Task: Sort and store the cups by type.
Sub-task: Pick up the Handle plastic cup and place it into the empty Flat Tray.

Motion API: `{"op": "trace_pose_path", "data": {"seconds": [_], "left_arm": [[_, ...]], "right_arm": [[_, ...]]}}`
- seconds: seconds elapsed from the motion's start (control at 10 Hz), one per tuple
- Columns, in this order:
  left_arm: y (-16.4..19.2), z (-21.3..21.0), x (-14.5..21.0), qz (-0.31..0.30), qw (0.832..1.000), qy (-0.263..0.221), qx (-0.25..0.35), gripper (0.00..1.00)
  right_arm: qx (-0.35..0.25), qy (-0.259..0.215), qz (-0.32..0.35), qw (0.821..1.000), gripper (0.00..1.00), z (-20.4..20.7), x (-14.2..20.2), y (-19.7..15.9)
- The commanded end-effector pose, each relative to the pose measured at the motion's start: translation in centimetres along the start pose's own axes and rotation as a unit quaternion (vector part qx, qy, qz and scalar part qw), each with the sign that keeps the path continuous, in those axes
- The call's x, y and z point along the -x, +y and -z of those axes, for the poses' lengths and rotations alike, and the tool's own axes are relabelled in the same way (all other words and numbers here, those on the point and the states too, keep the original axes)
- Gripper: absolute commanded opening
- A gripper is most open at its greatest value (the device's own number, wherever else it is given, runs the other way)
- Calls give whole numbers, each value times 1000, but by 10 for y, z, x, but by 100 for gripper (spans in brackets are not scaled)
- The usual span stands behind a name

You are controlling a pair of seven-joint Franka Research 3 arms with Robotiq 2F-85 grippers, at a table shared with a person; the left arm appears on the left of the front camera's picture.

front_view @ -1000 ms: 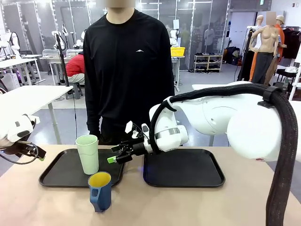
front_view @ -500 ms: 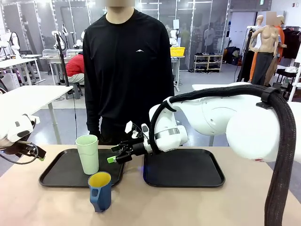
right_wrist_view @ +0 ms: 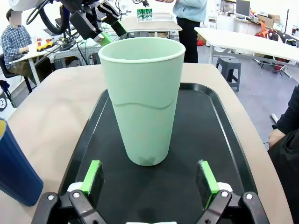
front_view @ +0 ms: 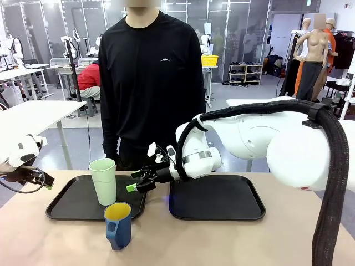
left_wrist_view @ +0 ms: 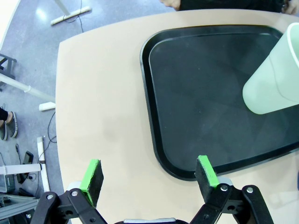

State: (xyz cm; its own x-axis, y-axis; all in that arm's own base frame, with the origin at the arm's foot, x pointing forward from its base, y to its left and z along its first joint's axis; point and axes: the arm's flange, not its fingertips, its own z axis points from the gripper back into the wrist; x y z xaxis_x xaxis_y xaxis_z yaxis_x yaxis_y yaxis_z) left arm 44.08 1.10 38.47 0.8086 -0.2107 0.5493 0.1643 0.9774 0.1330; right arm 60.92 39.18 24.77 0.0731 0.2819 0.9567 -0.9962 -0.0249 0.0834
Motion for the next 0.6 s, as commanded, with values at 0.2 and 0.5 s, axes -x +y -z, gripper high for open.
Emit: {"op": "trace_pose_path", "data": {"seconds": [0.2,0.5], "left_arm": [[2,0,0,-2,1000,0,-1,100],[2,0,0,-2,1000,0,-1,100]], "right_arm": [[82,135,-32,987,100,-84,-42,64],[111,239,-7,964,100,-154,-60,115]]}}
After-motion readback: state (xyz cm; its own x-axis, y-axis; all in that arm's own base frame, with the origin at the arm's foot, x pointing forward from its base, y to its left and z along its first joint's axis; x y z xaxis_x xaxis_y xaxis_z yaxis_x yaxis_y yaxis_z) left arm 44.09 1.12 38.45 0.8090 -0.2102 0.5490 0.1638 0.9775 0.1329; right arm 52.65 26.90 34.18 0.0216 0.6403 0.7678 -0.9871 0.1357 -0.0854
